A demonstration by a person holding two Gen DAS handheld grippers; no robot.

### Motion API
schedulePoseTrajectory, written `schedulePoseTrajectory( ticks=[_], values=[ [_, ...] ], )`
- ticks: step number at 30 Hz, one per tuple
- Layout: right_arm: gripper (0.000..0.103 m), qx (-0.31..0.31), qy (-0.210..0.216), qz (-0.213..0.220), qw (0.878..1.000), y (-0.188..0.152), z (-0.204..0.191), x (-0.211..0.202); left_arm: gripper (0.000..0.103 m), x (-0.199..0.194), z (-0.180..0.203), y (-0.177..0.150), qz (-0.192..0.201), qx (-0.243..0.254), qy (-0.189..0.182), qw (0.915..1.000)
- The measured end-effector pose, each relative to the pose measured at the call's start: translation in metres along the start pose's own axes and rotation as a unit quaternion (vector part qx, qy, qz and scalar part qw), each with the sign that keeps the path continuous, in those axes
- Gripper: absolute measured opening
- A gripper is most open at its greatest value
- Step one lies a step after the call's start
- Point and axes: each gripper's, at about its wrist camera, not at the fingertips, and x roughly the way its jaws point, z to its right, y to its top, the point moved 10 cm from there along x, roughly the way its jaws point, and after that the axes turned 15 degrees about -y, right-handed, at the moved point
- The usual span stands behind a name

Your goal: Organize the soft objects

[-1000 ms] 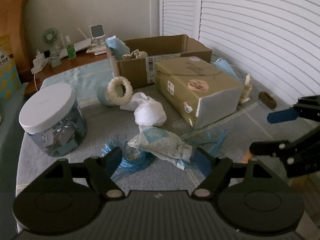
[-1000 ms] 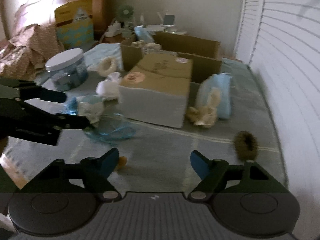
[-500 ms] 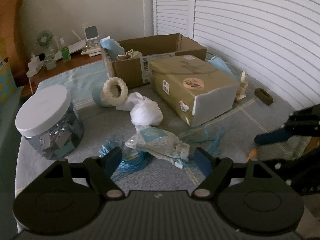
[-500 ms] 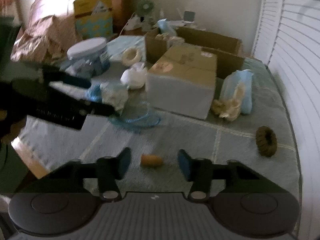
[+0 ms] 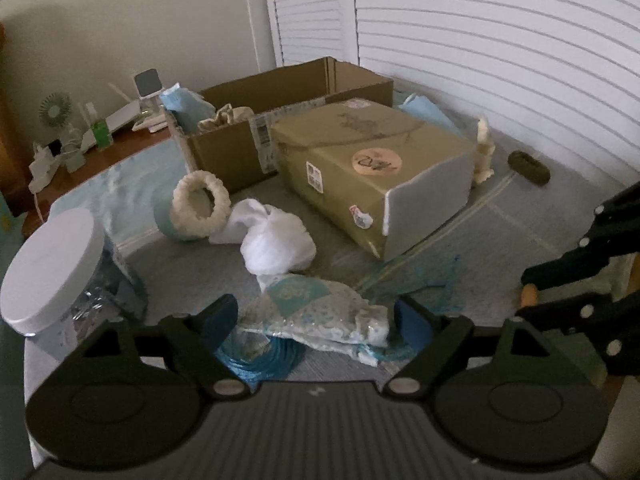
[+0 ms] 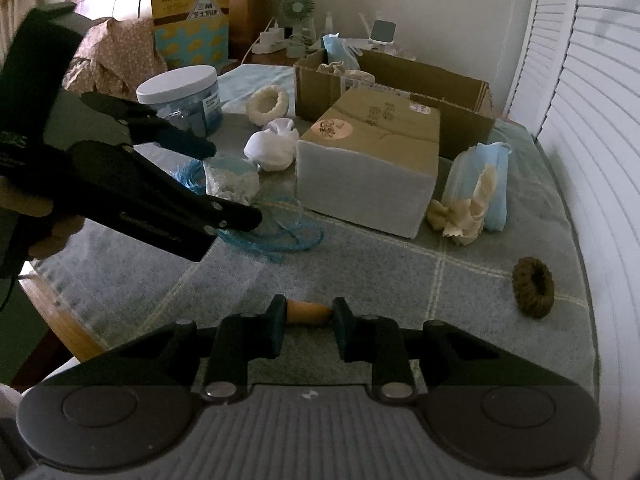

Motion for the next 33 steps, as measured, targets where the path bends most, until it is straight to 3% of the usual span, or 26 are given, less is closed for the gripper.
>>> schedulePoseTrajectory(
  ticks=[4,9,22,33],
  values=[
    [0.029,0.002,-0.004,0.003,1.0,0.003,0.003,-0.002,0.069,0.002,0.0,-0.002,-0.006,-0.016,-0.028,0.9995],
    [0.029,0.007,-0.008,0.008,1.0,0.007,0.008,-0.007,0.058,-0.006,0.002,-0.002,-0.012,-0.023,-0.04,0.9989],
    [0.029,0.02,-0.016,0.037,0.999,0.028,0.024,-0.025,0.056,-0.057,0.015,0.018,0.014,-0.017,-0.055,0.9982],
    [0.029,0.03,-0.037,0.087,0.995,0.096,0.052,-0.022,0.055,-0.089,0.014,0.048,0.04,-0.016,-0.065,0.997]
  ],
)
